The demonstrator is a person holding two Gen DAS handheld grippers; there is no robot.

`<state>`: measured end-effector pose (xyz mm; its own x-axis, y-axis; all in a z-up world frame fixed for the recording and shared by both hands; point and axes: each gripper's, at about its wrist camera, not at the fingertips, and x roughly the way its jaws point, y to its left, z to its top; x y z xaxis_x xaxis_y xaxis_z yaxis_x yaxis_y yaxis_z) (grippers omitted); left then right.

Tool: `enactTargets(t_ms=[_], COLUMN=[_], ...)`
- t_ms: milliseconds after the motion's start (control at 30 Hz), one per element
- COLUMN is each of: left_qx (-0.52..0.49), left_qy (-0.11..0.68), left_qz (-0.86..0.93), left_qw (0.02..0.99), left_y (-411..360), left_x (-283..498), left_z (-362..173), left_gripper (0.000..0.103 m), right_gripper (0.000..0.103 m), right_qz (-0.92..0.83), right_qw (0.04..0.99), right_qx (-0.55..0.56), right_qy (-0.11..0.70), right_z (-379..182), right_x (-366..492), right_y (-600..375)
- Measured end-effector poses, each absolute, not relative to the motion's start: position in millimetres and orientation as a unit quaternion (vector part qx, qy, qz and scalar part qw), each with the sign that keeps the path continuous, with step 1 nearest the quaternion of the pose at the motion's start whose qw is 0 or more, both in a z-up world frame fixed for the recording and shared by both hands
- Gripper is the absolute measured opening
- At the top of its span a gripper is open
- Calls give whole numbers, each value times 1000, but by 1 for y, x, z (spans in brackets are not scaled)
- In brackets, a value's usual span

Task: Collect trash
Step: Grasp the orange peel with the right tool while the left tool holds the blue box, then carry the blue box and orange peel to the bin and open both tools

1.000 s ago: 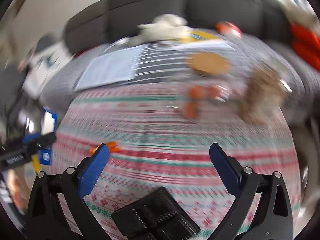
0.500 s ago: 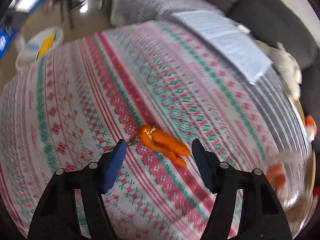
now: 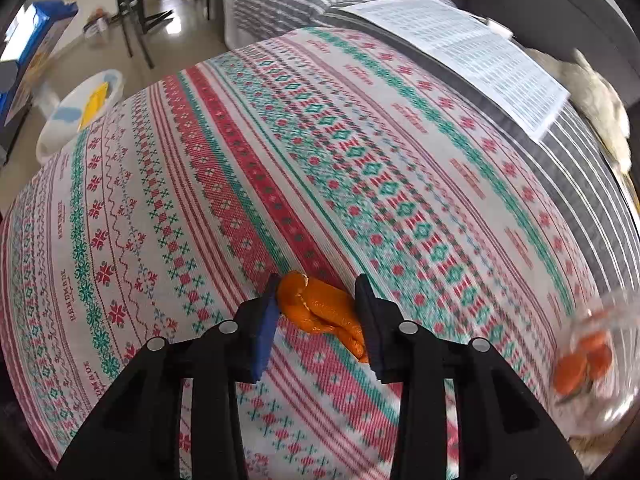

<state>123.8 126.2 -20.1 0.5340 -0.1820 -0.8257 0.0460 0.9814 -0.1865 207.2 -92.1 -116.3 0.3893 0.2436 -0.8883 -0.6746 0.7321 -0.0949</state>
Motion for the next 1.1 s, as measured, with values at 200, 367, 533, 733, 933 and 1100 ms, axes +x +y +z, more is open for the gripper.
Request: enactTargets(t_ms=[200, 367, 533, 733, 933, 1100], left_qx=[-73, -78, -83, -95, -114, -138], left_qy=[470, 459, 438, 417, 390, 354], left_qz=[-63, -61, -52, -32, -7, 44], left_qw=[877, 883, 894, 903, 914, 924], left_y=[123, 125, 131, 147, 179, 226], left_x=[121, 118, 112, 105, 90, 72], left_z=[-16, -11, -2, 7, 20, 37], left_gripper=[66, 66, 66, 66, 66, 66], right_gripper=[27, 26, 25, 25, 25, 25], right_qz=[239, 203, 177, 169, 187, 233], right_qw=[830, 857, 883, 904, 912, 906], right_qx=[-203, -156, -90, -33, 4, 26], right_qy=[462, 448, 425, 391, 364, 352], right_z=[-102, -84, -63, -40, -20, -12], right_x=[189, 177, 166, 152, 141, 132], right_y=[-111, -121, -124, -108, -72, -16])
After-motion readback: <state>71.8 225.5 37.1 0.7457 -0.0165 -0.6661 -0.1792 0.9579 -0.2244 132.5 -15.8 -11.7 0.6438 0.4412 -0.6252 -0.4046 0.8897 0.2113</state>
